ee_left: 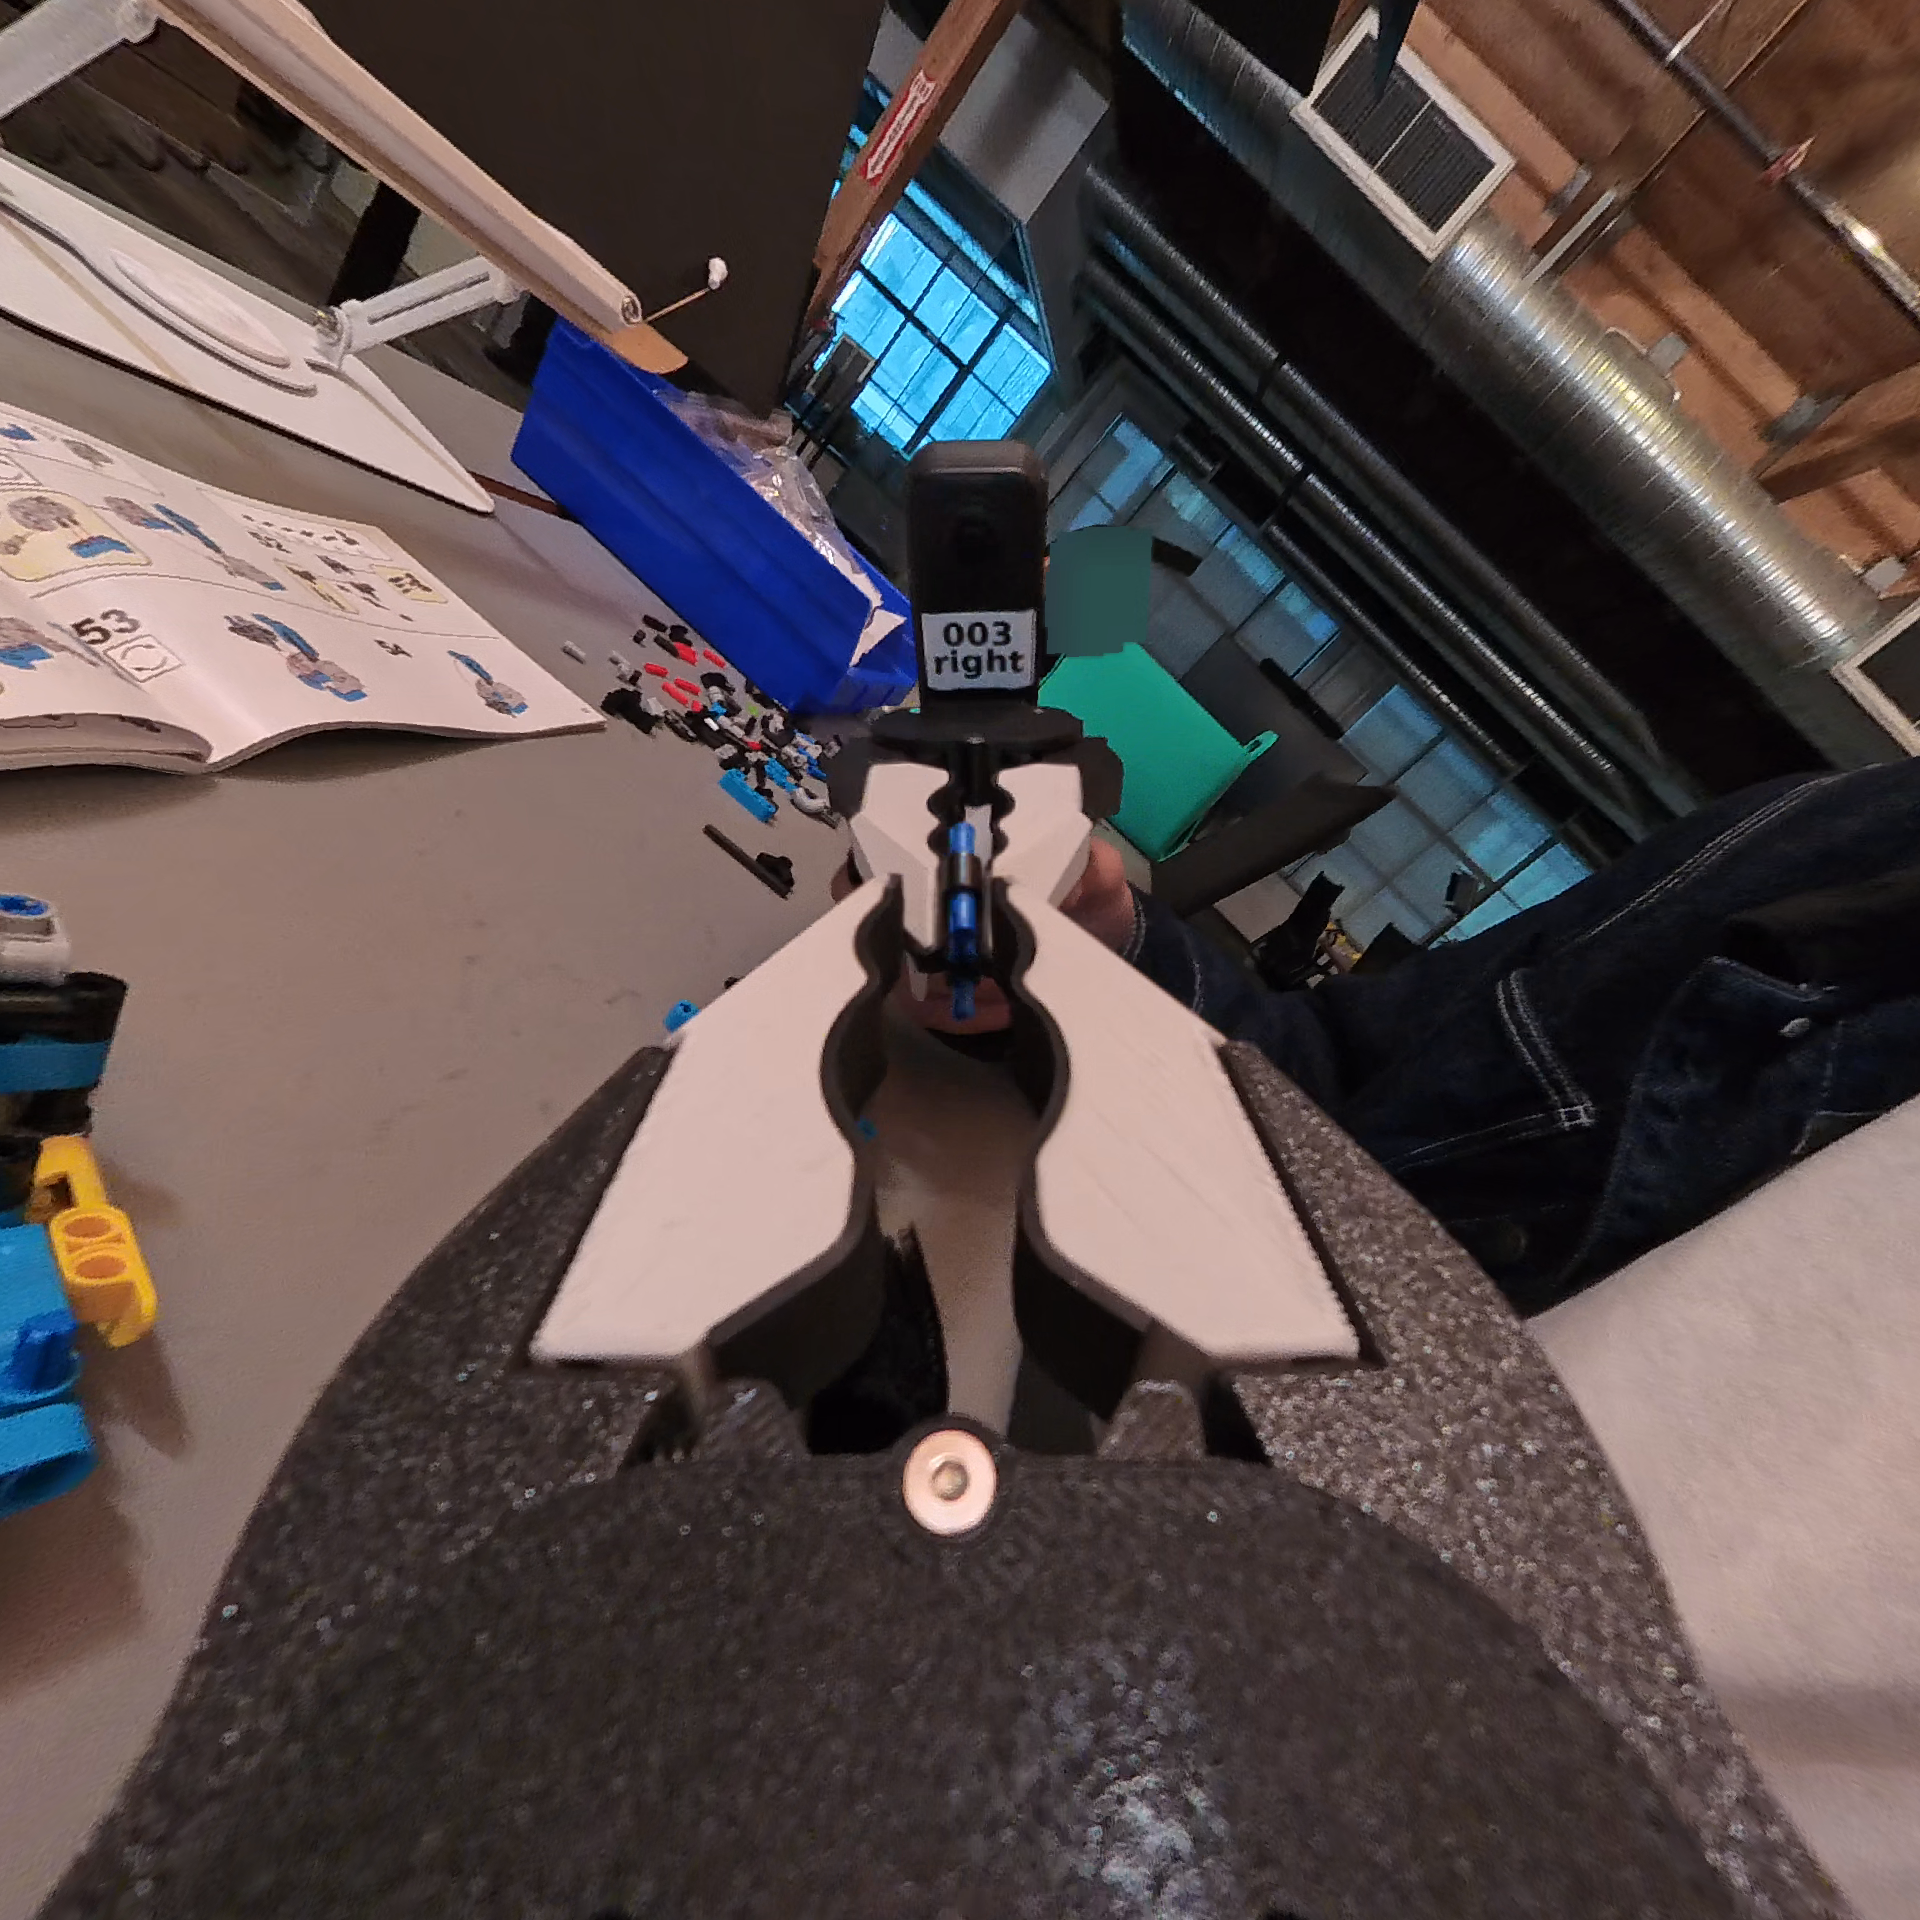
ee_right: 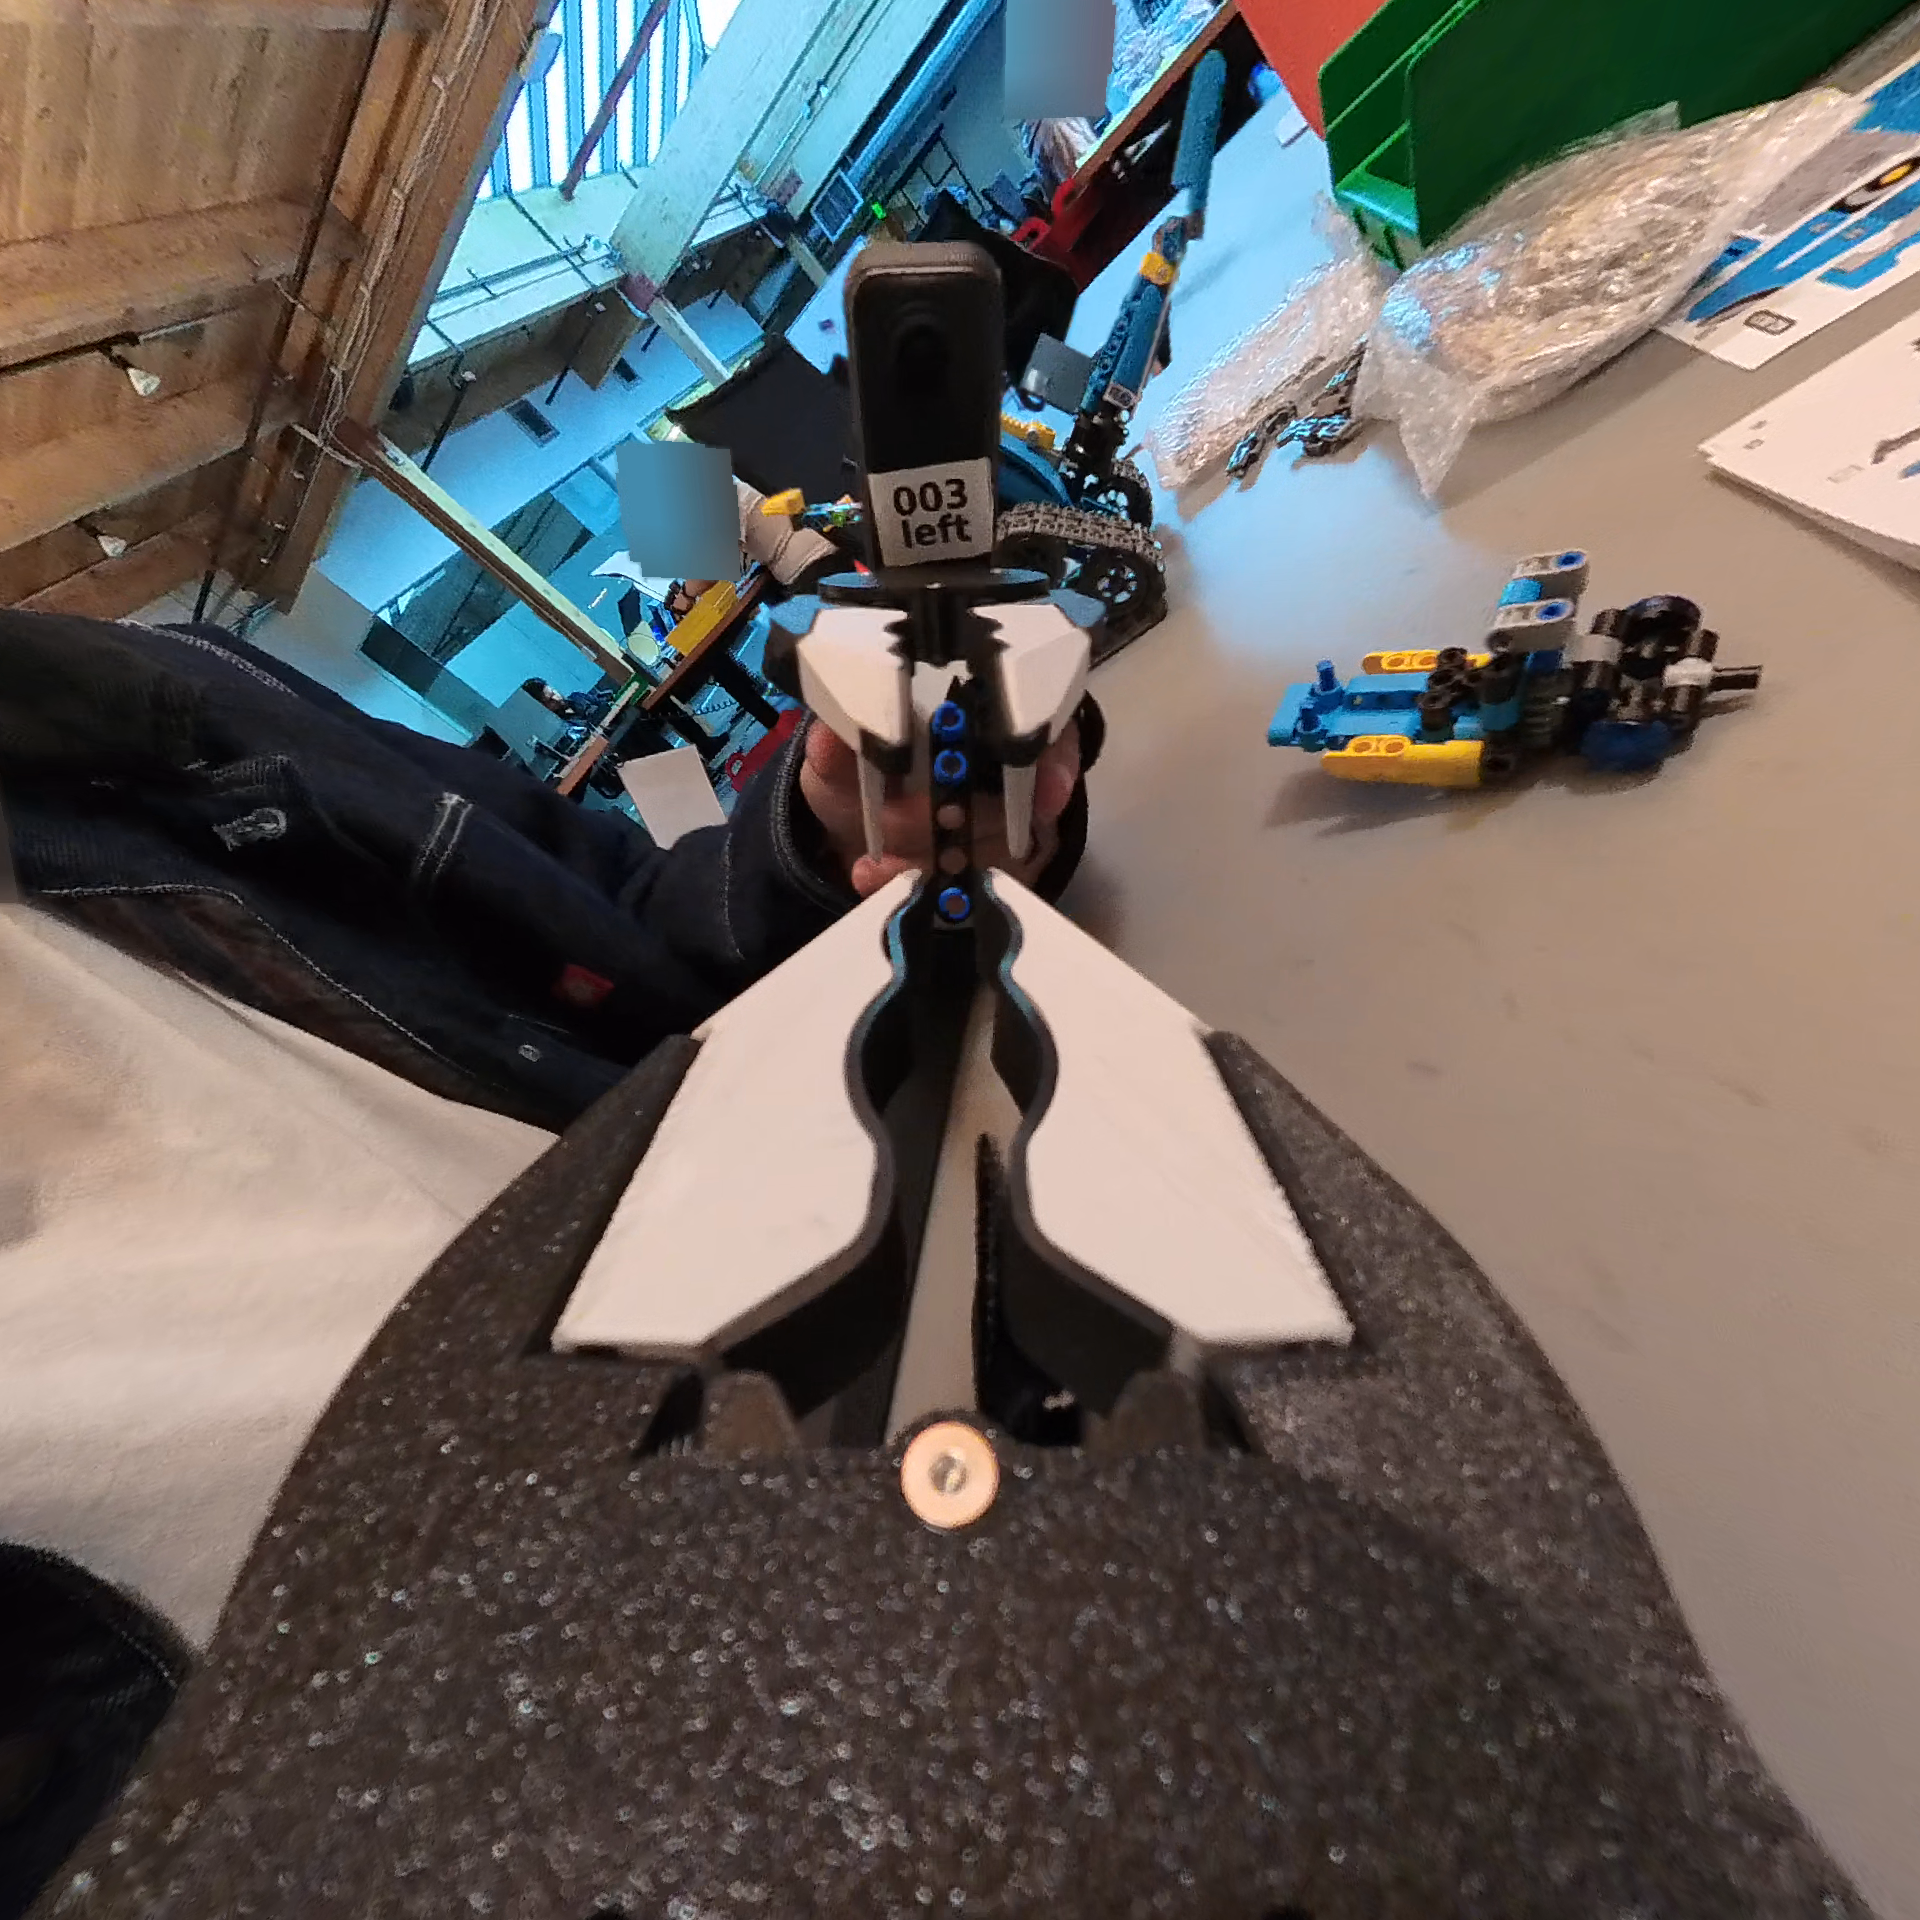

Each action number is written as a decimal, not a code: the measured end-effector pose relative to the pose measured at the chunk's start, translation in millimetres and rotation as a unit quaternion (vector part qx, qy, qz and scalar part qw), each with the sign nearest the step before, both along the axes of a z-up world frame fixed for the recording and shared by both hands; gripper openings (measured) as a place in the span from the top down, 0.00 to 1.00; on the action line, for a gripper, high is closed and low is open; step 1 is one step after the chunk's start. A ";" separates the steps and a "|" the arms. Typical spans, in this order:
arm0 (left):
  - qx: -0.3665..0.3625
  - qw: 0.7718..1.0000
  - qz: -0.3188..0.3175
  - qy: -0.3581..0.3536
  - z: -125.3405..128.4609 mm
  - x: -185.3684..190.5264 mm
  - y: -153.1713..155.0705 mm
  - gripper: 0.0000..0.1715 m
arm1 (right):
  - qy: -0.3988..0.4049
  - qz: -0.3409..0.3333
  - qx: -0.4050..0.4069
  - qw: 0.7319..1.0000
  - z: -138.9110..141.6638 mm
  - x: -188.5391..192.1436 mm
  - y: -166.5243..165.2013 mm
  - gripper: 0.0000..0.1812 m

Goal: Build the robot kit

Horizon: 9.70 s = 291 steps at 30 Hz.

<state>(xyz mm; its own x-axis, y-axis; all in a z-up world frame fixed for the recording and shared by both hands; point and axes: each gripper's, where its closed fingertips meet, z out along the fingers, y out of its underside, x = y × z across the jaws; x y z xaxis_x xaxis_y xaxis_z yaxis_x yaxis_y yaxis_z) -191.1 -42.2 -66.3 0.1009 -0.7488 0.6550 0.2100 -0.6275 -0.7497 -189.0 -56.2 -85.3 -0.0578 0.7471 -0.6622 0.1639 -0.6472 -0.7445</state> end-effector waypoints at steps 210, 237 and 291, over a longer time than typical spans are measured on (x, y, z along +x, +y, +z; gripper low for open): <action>-0.102 0.993 0.003 0.058 -40.8 4.3 8.8 0.98 | -0.349 -0.140 0.635 0.675 -29.9 -7.3 37.8 0.88; -0.081 0.992 0.023 0.099 -48.5 6.7 11.7 0.97 | -0.309 -0.117 0.568 0.754 -33.2 -9.6 24.0 0.84; 0.126 0.973 -0.059 0.186 -41.6 33.1 -36.8 0.97 | -0.178 0.042 0.218 0.959 -16.1 20.7 -15.7 0.96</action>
